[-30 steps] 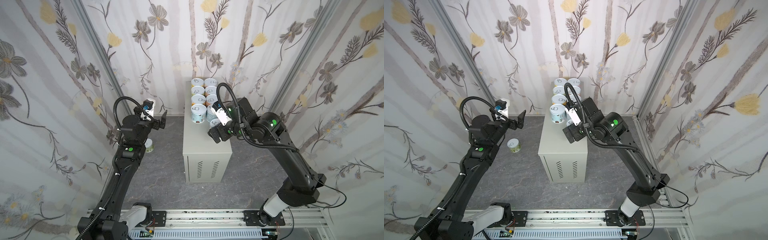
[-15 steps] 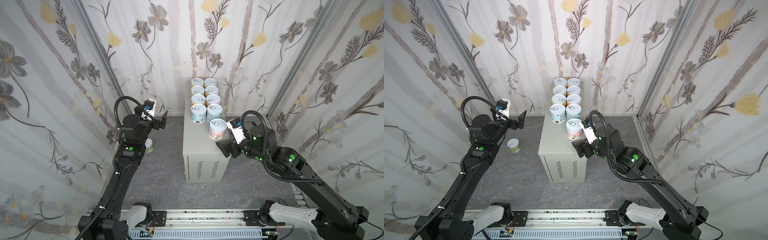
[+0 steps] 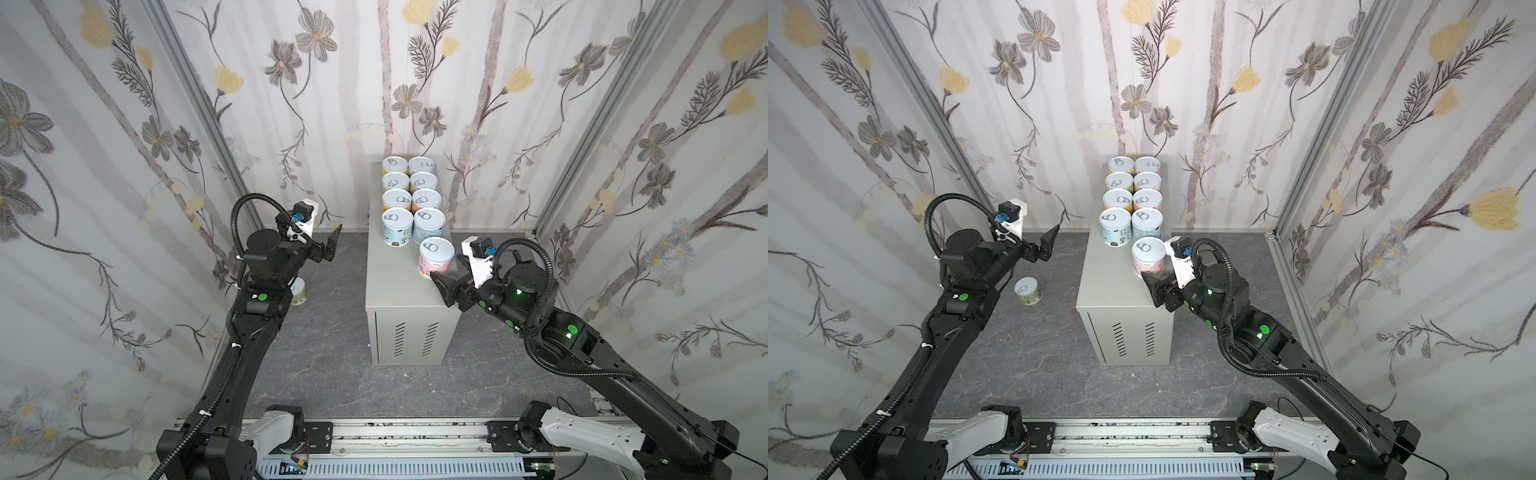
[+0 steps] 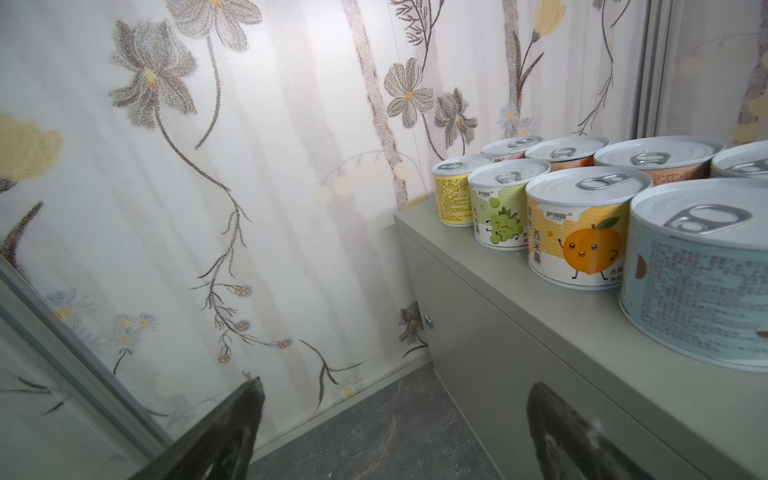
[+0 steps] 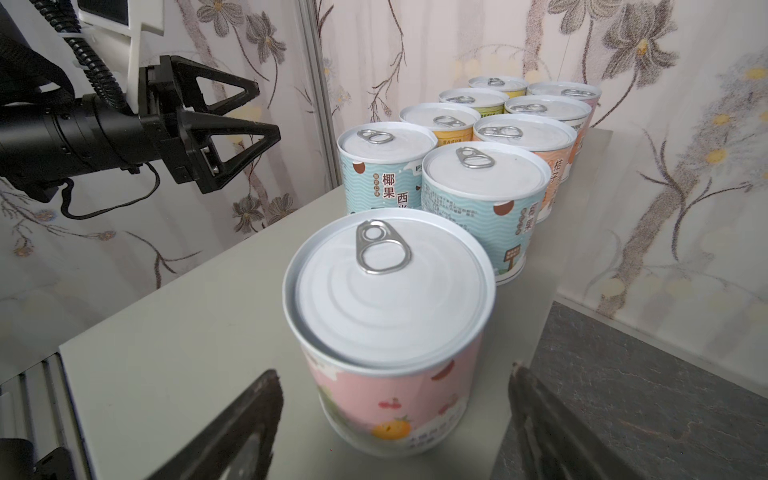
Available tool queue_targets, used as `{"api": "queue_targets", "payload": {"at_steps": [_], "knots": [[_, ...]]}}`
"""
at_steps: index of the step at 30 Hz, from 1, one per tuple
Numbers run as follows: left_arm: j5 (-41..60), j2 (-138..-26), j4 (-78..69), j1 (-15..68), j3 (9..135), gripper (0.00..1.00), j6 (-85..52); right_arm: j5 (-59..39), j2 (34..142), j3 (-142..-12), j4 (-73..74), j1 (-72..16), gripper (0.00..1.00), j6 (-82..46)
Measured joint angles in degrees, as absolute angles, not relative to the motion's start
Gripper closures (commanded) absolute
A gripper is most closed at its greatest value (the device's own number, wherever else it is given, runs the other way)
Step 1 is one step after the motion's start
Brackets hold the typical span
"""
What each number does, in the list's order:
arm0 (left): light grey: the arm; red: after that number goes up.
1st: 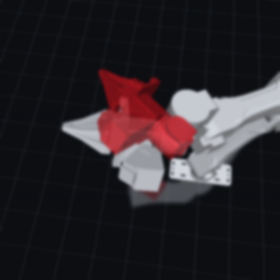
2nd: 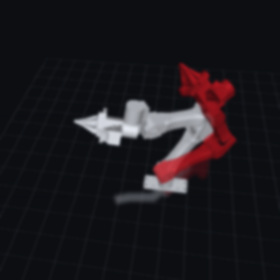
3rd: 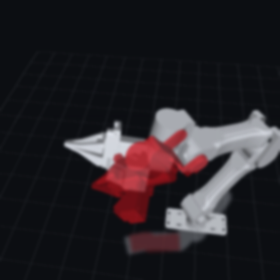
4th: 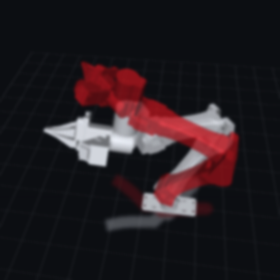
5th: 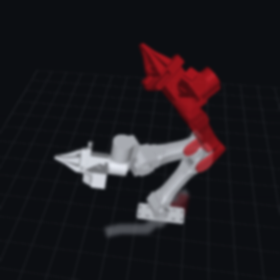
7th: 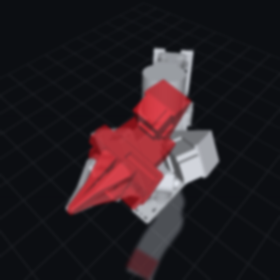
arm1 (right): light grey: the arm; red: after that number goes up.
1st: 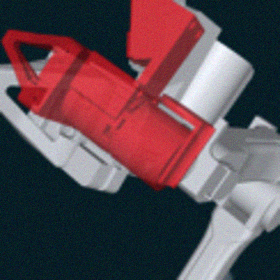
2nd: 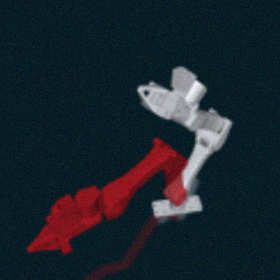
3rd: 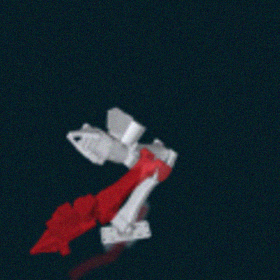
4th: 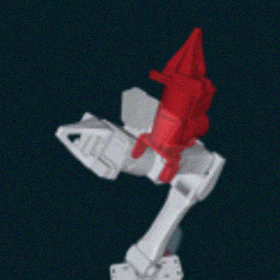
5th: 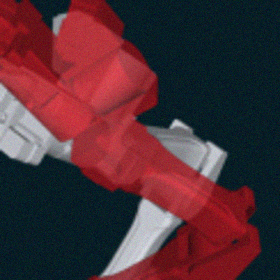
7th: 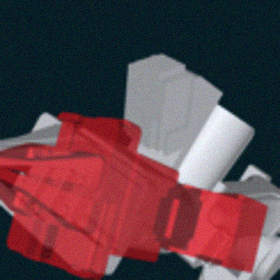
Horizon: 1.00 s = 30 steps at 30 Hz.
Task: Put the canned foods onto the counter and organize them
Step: 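Open the right gripper and draw it back from the pink can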
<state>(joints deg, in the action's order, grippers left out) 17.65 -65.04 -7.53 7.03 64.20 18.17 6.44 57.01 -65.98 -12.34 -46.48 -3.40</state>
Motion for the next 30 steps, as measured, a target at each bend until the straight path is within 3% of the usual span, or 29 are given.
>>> {"api": "queue_targets", "payload": {"at_steps": [30], "knots": [[18.22, -66.70, -7.51, 7.03, 64.60, 0.00, 18.24, 4.84, 60.80, -64.14, -4.71, -44.31, 0.26, -1.43]]}}
